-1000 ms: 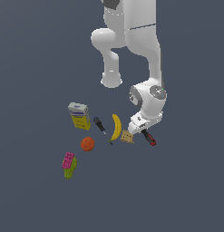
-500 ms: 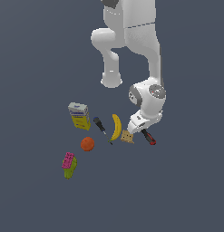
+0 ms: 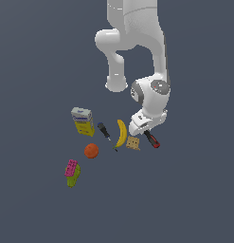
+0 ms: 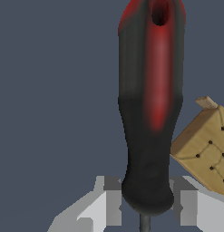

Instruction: Pick up a designated object from a clutter of objects.

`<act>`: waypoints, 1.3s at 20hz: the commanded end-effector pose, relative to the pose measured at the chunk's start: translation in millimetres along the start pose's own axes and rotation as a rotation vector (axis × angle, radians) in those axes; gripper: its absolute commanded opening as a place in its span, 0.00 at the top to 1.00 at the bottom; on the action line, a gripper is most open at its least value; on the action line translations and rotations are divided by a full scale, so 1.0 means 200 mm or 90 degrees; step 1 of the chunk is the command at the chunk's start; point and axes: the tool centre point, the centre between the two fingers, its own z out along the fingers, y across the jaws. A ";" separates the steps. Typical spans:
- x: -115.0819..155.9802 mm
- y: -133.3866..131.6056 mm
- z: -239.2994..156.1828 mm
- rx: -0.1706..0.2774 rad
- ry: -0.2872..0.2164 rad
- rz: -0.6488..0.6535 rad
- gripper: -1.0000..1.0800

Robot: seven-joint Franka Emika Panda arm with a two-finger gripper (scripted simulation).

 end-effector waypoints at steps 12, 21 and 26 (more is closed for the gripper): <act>-0.20 0.28 -0.52 0.001 0.001 0.000 1.00; -0.35 0.51 -0.94 0.004 0.003 -0.001 1.00; -0.43 0.64 -1.17 0.004 0.003 0.000 1.00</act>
